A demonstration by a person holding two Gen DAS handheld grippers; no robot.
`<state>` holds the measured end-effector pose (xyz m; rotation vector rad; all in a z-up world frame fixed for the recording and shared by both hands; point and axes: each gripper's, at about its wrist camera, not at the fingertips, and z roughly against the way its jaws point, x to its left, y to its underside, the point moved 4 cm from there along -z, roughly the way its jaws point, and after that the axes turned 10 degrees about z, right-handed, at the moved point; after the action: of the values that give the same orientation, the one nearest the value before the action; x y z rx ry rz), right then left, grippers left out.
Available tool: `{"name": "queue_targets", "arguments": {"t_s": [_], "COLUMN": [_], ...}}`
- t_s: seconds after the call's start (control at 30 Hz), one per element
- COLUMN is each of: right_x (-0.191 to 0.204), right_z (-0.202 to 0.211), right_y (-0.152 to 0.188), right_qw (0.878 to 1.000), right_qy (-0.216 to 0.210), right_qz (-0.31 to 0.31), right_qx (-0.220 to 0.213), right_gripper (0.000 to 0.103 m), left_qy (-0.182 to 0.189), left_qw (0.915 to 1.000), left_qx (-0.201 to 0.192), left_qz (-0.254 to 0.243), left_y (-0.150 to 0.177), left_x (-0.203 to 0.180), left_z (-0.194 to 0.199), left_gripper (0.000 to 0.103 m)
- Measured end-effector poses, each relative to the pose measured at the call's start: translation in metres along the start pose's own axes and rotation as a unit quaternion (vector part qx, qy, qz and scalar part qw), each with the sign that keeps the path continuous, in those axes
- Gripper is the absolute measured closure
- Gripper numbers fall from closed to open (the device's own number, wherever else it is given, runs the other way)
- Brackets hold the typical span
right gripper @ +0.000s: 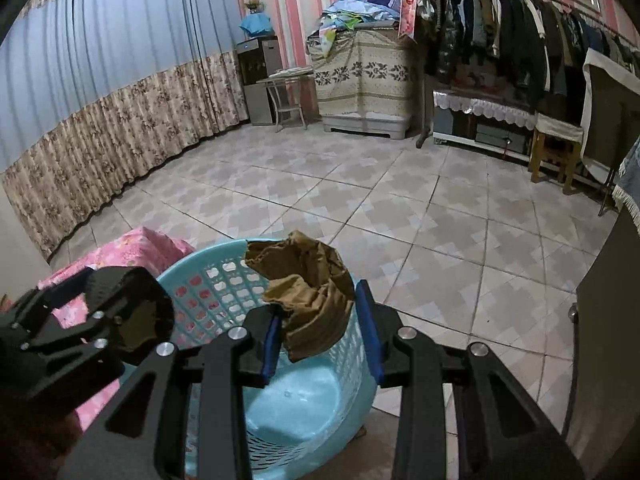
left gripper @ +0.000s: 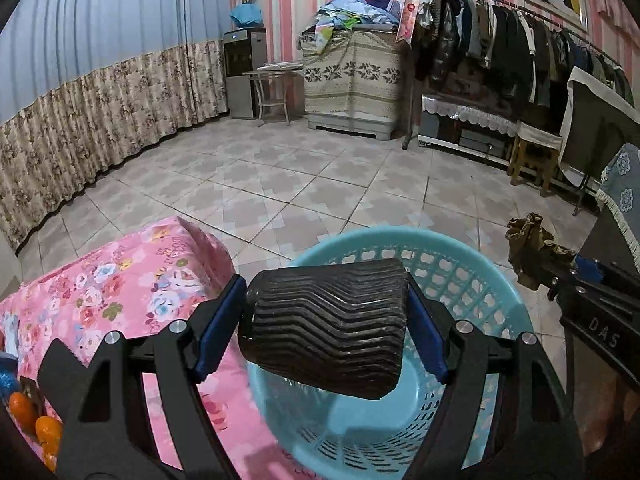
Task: Collect trash
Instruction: 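Carry the brown paper with the right tool over the blue basket while the left tool carries the cylinder, then open the right tool to drop the paper while the left tool drops the cylinder into the basket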
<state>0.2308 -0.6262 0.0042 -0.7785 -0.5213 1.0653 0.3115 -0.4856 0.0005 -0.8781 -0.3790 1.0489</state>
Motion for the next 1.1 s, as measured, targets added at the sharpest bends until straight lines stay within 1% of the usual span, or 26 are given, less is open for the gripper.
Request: {"name": "queue_targets", "arguments": {"t_s": [0.13, 0.17, 0.23, 0.33, 0.5, 0.6, 0.73, 0.77, 0.8, 0.83, 0.87, 1.1], "right_x": [0.007, 0.007, 0.007, 0.010, 0.014, 0.023, 0.037, 0.040, 0.042, 0.044, 0.044, 0.045], "right_z": [-0.007, -0.009, -0.010, -0.011, -0.019, -0.024, -0.031, -0.031, -0.031, -0.030, -0.030, -0.030], "right_y": [0.005, 0.006, 0.006, 0.006, 0.010, 0.013, 0.014, 0.013, 0.012, 0.010, 0.010, 0.011], "right_qw": [1.000, 1.000, 1.000, 1.000, 1.000, 0.999, 0.999, 0.999, 0.999, 0.999, 0.999, 0.999], "right_qy": [-0.004, -0.005, -0.008, -0.011, -0.013, -0.017, -0.023, -0.026, -0.027, -0.024, -0.021, -0.018], "right_qz": [0.011, 0.010, 0.007, 0.007, 0.008, 0.013, 0.023, 0.023, 0.023, 0.024, 0.026, 0.029], "right_qx": [0.010, 0.011, 0.014, 0.014, 0.024, 0.032, 0.036, 0.031, 0.027, 0.023, 0.022, 0.031], "right_gripper": [0.068, 0.068, 0.068, 0.068, 0.068, 0.068, 0.066, 0.060, 0.052, 0.031, 0.025, 0.025], "left_qy": [-0.006, -0.001, -0.006, -0.003, -0.025, -0.045, -0.058, -0.059, -0.063, -0.066, -0.068, -0.083], "left_qw": [1.0000, 1.0000, 0.9999, 0.9999, 0.9993, 0.9983, 0.9974, 0.9972, 0.9969, 0.9967, 0.9965, 0.9951], "left_qx": [-0.002, 0.000, 0.006, 0.001, -0.017, -0.027, -0.023, -0.023, -0.022, -0.020, -0.019, -0.025], "left_qz": [-0.002, 0.003, 0.009, 0.012, 0.023, 0.026, 0.036, 0.038, 0.041, 0.043, 0.044, 0.047], "left_y": [0.001, 0.001, -0.001, -0.007, -0.017, -0.020, -0.020, -0.019, -0.017, -0.016, -0.015, -0.011], "left_x": [0.002, 0.003, 0.006, 0.008, 0.024, 0.040, 0.059, 0.063, 0.068, 0.071, 0.073, 0.093], "left_z": [-0.001, -0.002, -0.003, 0.002, 0.013, 0.015, 0.016, 0.017, 0.018, 0.018, 0.018, 0.029], "left_gripper": [0.027, 0.022, 0.009, 0.008, 0.007, 0.005, 0.005, 0.005, 0.005, 0.005, 0.005, 0.005]}}
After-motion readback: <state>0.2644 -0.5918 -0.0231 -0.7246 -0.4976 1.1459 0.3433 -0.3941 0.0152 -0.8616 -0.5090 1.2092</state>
